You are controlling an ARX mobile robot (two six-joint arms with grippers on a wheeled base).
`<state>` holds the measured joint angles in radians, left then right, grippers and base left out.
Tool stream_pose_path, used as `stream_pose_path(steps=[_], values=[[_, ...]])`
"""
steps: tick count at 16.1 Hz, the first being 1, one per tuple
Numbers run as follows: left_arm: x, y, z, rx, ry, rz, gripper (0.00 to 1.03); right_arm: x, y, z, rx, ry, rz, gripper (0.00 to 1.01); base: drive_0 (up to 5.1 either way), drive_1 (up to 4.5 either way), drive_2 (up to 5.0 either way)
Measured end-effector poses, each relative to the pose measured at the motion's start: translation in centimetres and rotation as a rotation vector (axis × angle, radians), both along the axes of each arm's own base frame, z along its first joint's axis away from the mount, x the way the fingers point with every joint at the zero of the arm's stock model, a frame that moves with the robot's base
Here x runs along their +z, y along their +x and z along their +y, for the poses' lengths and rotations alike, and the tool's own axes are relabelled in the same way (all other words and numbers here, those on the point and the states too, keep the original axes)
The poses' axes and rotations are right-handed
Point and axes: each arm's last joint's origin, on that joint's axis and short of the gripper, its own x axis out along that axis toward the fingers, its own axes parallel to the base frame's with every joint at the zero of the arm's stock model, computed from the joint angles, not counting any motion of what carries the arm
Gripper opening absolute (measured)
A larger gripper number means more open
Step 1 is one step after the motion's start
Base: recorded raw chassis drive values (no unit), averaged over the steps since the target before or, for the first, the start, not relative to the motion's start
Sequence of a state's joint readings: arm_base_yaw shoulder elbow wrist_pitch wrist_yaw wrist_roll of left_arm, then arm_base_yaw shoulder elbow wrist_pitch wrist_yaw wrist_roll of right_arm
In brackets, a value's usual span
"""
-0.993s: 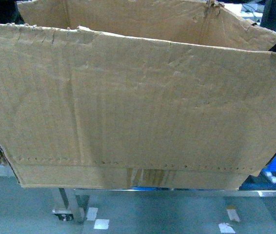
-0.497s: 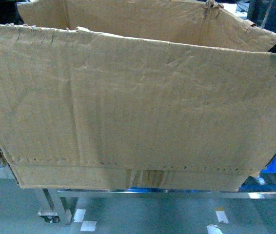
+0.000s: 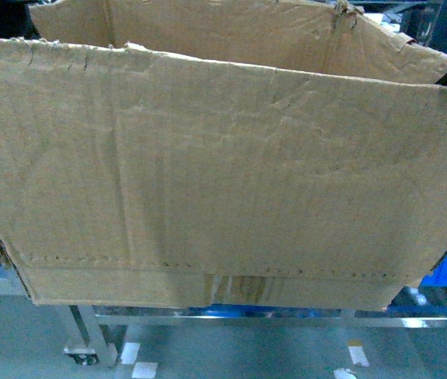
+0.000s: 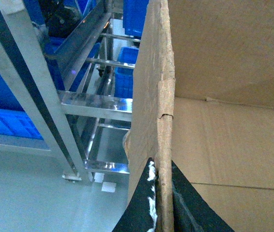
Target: Sort boxes to right shelf from conveyor
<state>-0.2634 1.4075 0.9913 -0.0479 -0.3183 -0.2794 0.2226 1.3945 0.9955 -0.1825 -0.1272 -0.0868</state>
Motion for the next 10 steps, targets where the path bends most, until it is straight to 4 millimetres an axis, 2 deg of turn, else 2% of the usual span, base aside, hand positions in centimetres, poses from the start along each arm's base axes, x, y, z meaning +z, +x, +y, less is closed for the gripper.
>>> stream_pose_path(steps=[10], values=[[0.12, 0.03, 0.01, 0.003, 0.0, -0.007, 0.02, 0.13, 0.03, 0.01, 0.001, 0.002, -0.005, 0.02, 0.0, 0.0, 0.0]])
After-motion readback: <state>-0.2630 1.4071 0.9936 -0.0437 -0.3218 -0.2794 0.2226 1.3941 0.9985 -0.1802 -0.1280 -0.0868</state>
